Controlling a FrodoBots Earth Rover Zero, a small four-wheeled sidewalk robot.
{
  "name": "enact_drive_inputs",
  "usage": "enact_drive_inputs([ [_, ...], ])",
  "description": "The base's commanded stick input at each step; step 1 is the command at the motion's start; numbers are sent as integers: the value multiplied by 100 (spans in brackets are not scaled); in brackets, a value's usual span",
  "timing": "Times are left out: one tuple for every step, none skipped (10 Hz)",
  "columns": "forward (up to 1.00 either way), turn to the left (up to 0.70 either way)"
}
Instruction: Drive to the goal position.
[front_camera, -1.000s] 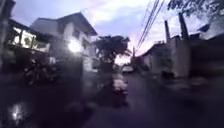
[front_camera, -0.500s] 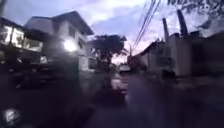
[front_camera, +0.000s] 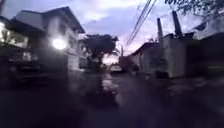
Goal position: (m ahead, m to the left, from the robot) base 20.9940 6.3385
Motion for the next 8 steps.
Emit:
enact_drive_inputs([
  [70, 0],
  [70, 0],
  [70, 0],
  [70, 0],
  [70, 0],
  [70, 0],
  [70, 0],
  [70, 0],
])
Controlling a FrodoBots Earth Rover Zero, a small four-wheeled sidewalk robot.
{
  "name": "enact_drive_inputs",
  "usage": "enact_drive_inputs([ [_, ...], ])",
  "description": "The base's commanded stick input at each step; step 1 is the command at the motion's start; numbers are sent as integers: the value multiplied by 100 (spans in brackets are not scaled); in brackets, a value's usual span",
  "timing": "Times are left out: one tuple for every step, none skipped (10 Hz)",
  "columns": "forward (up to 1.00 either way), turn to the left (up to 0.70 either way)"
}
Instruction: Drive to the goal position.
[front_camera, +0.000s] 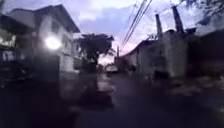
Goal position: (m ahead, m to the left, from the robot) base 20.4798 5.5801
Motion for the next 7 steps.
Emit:
enact_drive_inputs([
  [70, 0],
  [70, 0],
  [70, 0],
  [70, 0],
  [70, 0],
  [70, 0],
  [70, 0],
])
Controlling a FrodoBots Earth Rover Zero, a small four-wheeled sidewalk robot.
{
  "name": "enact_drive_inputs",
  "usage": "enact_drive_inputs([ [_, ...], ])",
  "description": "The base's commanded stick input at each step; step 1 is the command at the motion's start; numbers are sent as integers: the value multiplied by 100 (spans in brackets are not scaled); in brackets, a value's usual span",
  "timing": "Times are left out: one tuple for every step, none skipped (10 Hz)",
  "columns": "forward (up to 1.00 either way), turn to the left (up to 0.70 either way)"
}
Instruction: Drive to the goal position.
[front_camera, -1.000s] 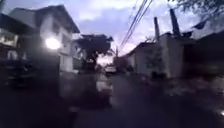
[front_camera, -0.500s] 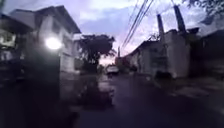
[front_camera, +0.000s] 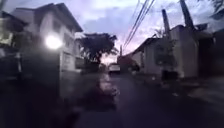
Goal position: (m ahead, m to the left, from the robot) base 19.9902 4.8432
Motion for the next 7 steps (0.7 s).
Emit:
enact_drive_inputs([
  [70, 0],
  [70, 0],
  [70, 0],
  [70, 0],
  [70, 0],
  [70, 0],
  [70, 0],
])
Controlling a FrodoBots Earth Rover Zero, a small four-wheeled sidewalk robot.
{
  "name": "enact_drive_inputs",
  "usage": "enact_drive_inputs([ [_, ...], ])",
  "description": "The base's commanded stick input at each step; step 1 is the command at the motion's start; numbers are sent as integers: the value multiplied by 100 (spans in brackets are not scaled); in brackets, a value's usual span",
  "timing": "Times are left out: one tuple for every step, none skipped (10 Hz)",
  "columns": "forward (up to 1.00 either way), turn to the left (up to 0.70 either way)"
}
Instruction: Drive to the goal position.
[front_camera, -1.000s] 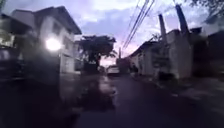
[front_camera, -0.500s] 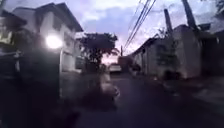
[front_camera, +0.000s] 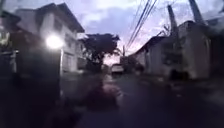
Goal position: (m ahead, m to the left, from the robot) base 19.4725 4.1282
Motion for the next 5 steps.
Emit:
enact_drive_inputs([
  [70, 0],
  [70, 0],
  [70, -23],
  [70, -35],
  [70, -35],
])
